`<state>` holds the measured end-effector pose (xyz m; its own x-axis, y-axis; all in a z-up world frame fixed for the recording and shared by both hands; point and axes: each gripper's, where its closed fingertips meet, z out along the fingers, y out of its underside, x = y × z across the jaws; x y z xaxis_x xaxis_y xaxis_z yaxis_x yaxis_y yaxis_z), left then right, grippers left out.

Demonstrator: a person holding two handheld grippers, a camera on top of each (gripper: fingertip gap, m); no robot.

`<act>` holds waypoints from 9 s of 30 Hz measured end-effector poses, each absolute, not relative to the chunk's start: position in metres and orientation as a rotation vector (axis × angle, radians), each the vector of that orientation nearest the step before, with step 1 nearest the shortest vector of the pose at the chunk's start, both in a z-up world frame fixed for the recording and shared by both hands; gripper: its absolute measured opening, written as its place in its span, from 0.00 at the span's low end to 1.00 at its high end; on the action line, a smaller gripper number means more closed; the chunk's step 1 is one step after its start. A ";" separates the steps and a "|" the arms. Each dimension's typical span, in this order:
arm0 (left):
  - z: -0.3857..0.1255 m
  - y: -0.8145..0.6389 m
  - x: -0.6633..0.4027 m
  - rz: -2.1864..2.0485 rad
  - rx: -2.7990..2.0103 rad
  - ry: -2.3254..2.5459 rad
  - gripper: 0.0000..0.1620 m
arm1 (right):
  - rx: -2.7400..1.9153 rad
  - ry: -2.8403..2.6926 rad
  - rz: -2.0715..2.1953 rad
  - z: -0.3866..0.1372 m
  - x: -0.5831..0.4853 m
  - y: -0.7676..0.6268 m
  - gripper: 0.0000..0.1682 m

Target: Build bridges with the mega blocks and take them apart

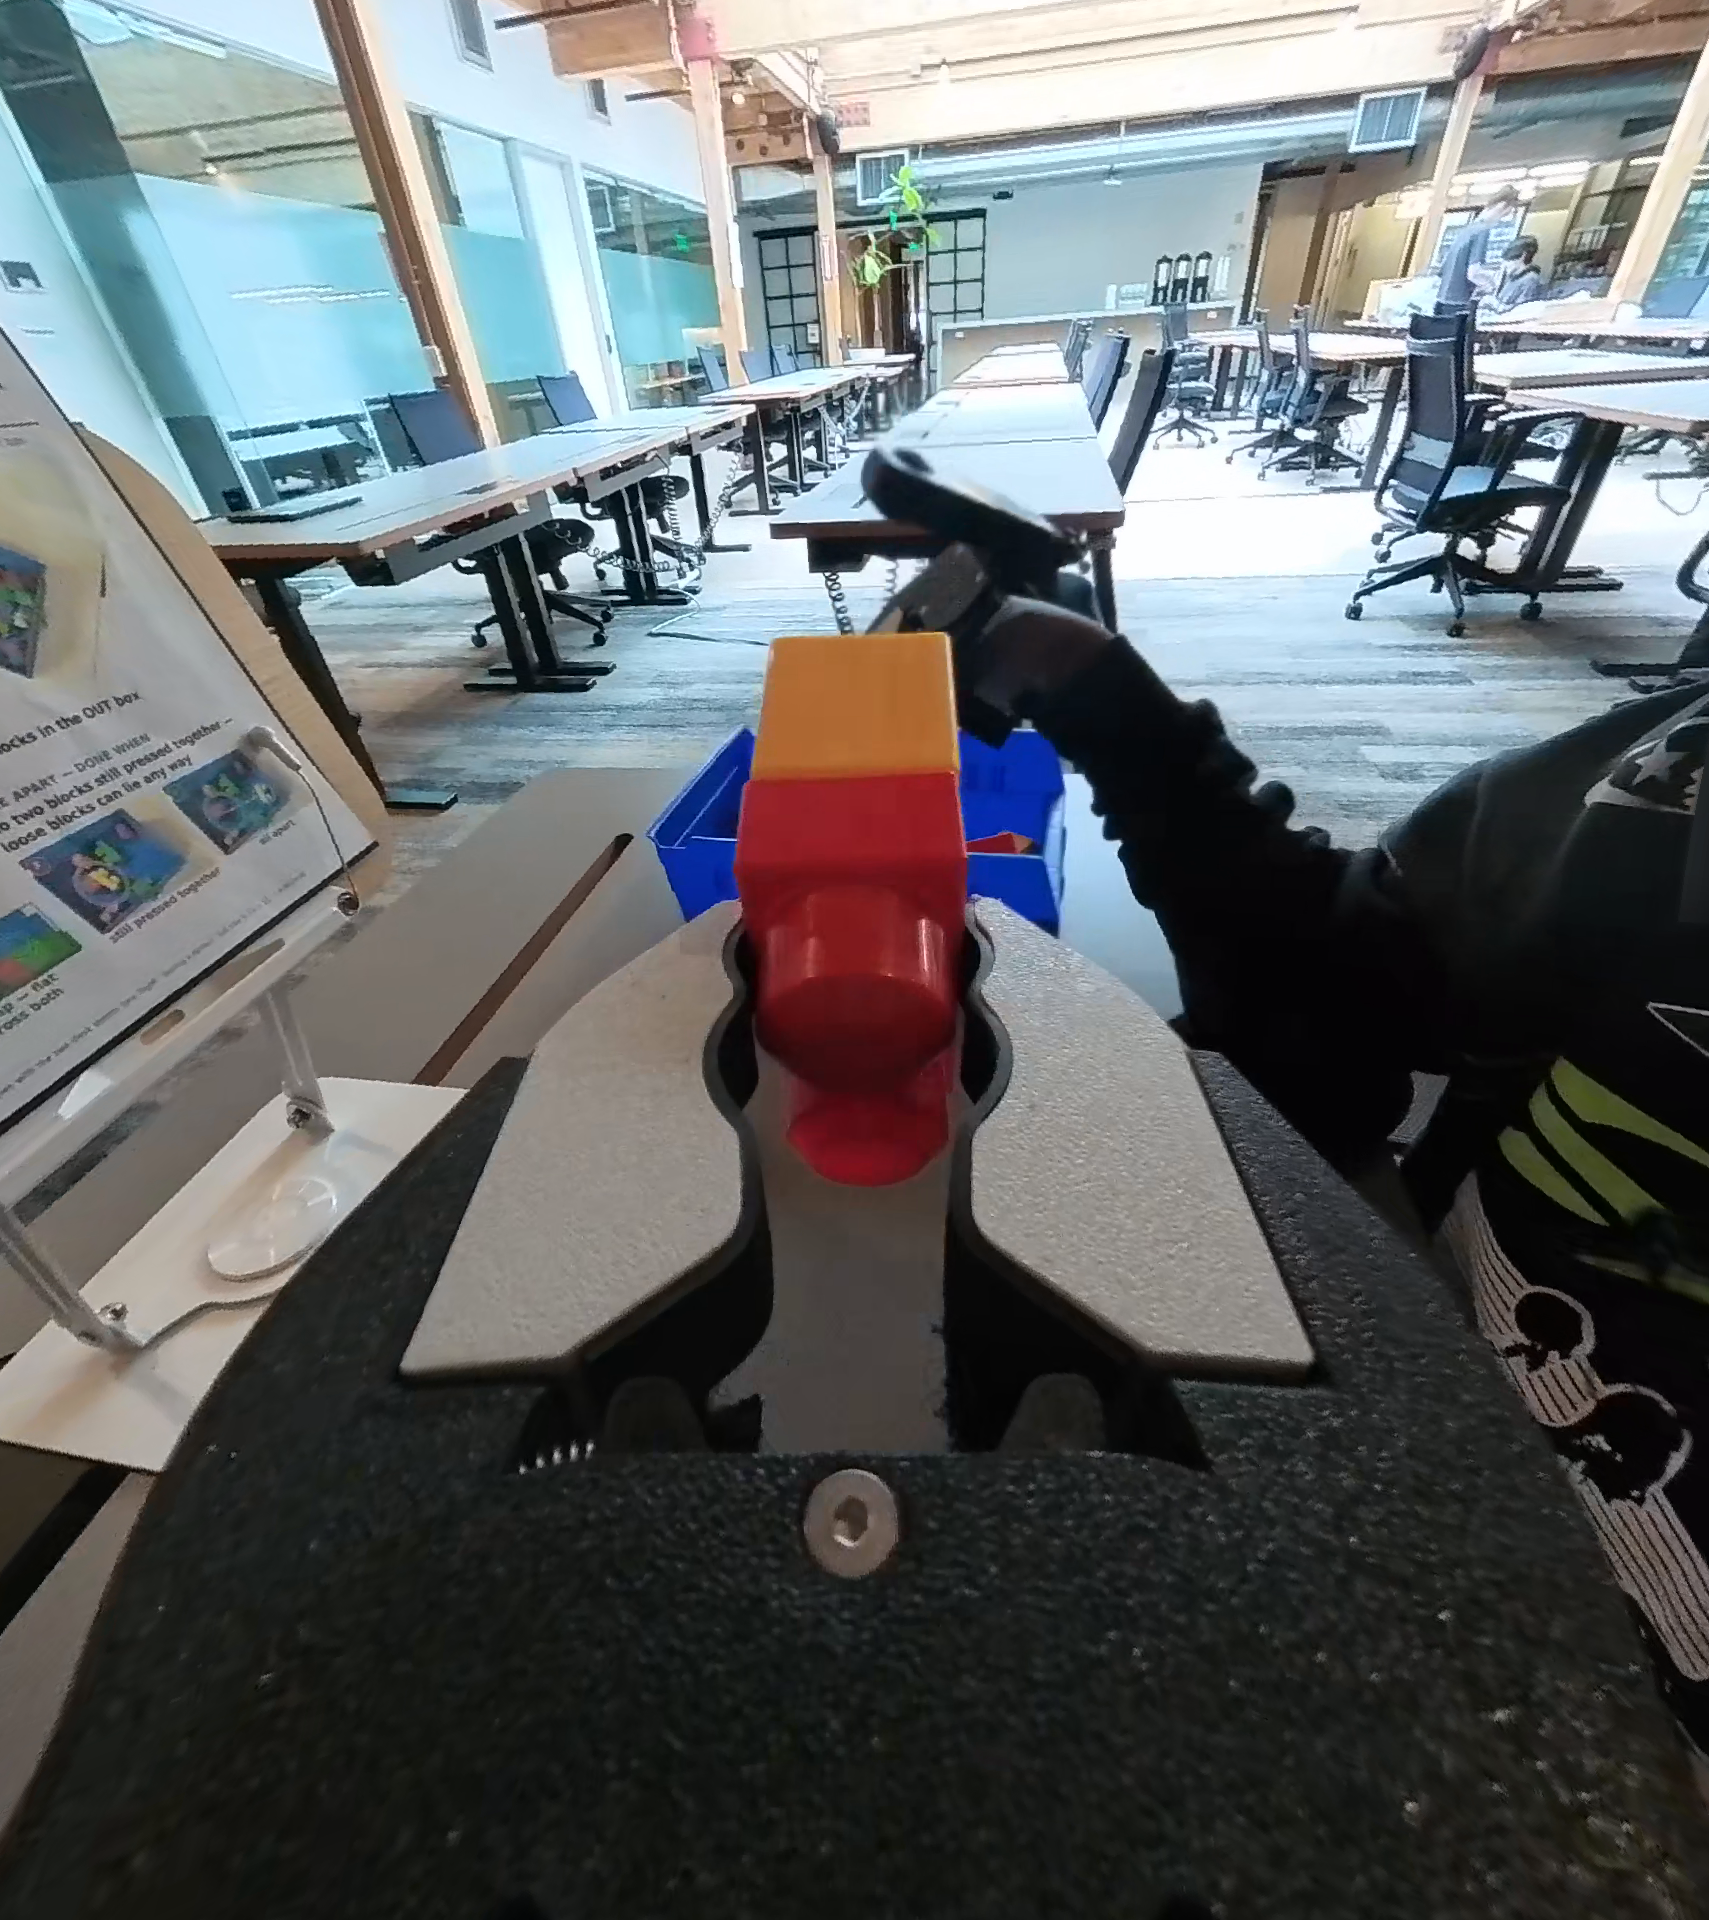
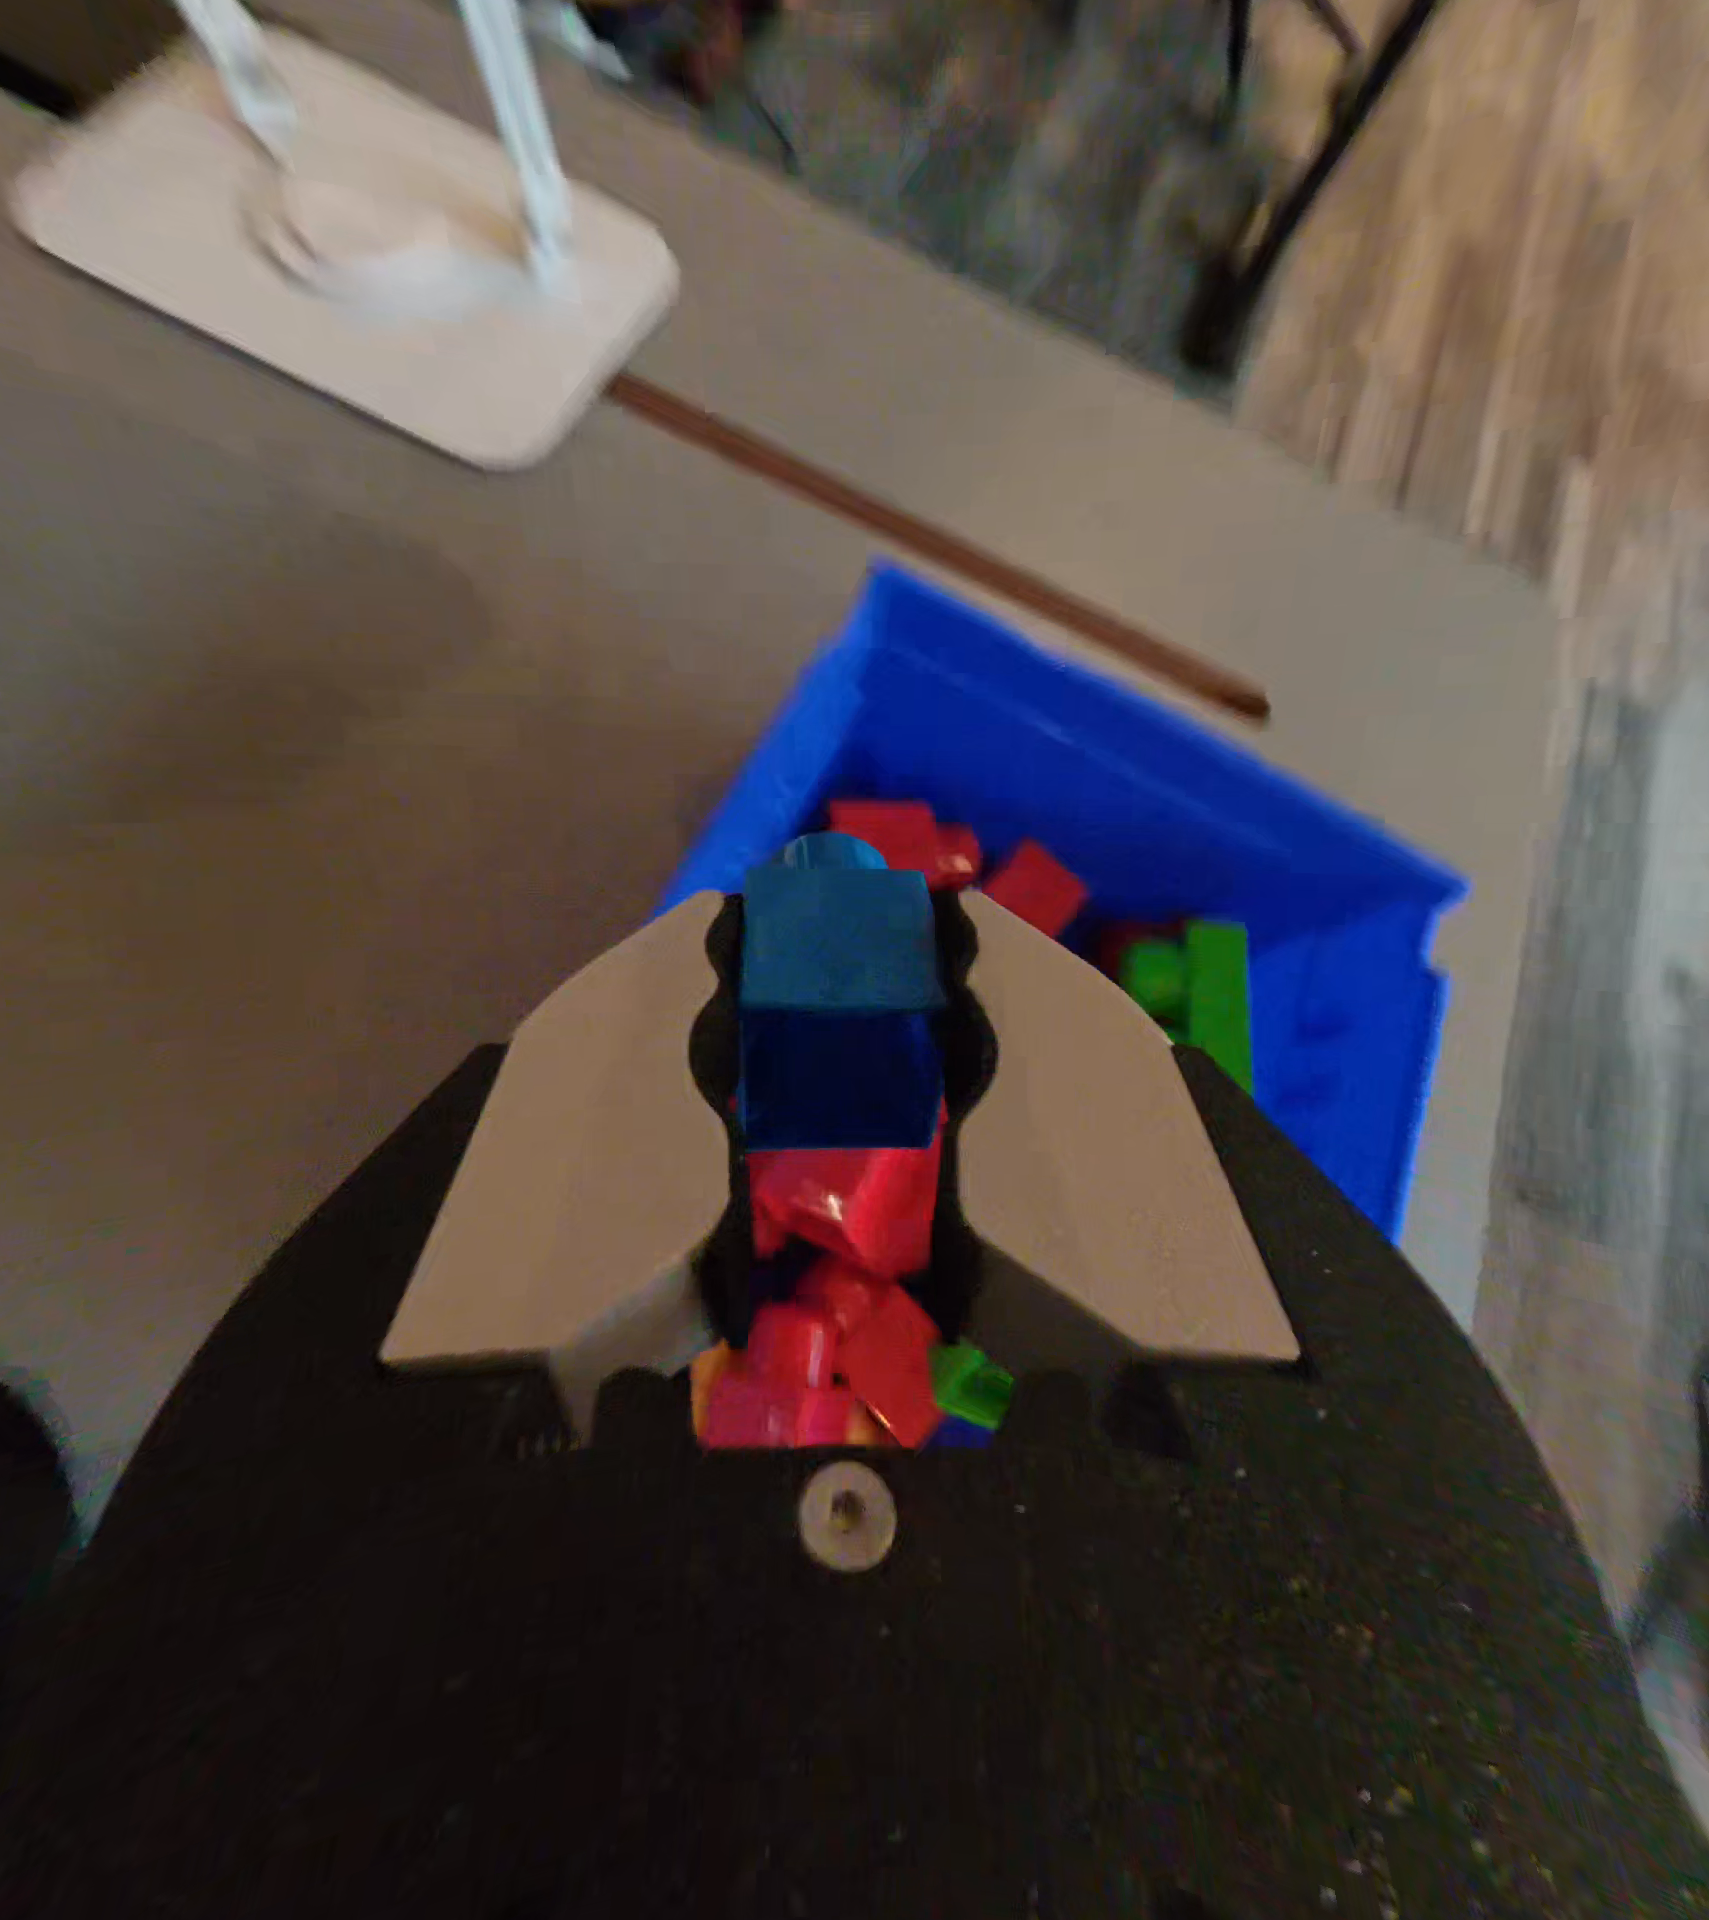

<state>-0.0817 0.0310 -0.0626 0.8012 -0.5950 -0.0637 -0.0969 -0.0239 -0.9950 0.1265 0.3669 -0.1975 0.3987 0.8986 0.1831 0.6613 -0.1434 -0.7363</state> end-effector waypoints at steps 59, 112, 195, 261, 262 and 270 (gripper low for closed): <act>-0.102 0.055 -0.025 -0.498 -1.680 0.798 0.22 | -0.676 -1.825 1.537 -0.083 -0.031 0.051 0.21; -0.095 0.052 -0.045 -0.436 -1.656 0.747 0.22 | -0.963 -1.654 1.097 -0.076 0.010 0.161 0.37; -0.153 -0.204 -0.321 0.582 -2.083 -0.639 0.29 | -0.923 -1.732 0.958 -0.086 -0.011 0.131 0.33; -0.032 0.057 -0.038 -0.614 -1.309 0.529 0.23 | -0.735 -1.663 1.639 -0.062 -0.035 0.051 0.31; -0.033 0.058 -0.036 -0.605 -1.315 0.536 0.23 | -0.743 -1.665 1.626 -0.063 -0.037 0.052 0.30; -0.046 0.062 -0.028 -0.529 -1.382 0.602 0.23 | -0.719 -1.703 1.594 -0.066 -0.031 0.062 0.22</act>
